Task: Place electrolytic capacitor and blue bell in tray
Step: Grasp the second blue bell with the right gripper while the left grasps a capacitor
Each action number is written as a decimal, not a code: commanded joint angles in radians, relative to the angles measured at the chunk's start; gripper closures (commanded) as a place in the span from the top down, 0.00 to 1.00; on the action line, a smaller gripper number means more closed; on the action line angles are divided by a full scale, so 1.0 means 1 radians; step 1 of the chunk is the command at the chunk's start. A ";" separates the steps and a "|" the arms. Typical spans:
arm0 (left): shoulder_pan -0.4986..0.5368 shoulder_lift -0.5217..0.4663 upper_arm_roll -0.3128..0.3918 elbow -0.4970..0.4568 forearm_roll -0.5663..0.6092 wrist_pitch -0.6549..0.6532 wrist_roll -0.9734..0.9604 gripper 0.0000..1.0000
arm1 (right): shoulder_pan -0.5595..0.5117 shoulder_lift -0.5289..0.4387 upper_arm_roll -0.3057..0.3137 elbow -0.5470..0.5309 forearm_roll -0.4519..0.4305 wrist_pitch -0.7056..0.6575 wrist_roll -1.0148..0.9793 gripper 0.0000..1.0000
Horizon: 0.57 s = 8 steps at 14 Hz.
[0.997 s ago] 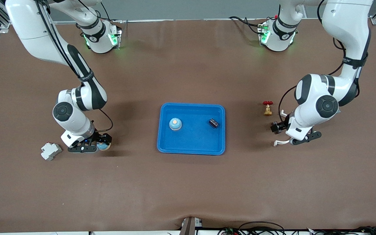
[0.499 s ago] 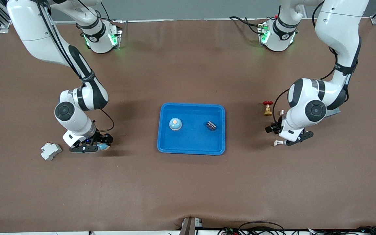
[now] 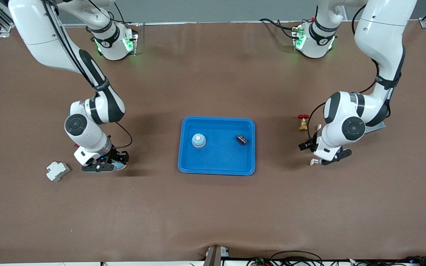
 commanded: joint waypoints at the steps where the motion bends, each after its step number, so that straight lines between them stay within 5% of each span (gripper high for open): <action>1: 0.002 0.021 0.000 0.004 0.005 0.013 -0.013 1.00 | 0.000 -0.032 0.070 0.007 -0.005 -0.042 0.153 0.00; 4: 0.004 0.028 0.000 0.004 0.005 0.023 -0.013 1.00 | 0.017 -0.032 0.133 0.072 -0.005 -0.123 0.314 0.00; 8: 0.005 0.044 0.000 0.002 0.003 0.042 -0.017 1.00 | 0.142 -0.021 0.141 0.182 -0.008 -0.199 0.564 0.00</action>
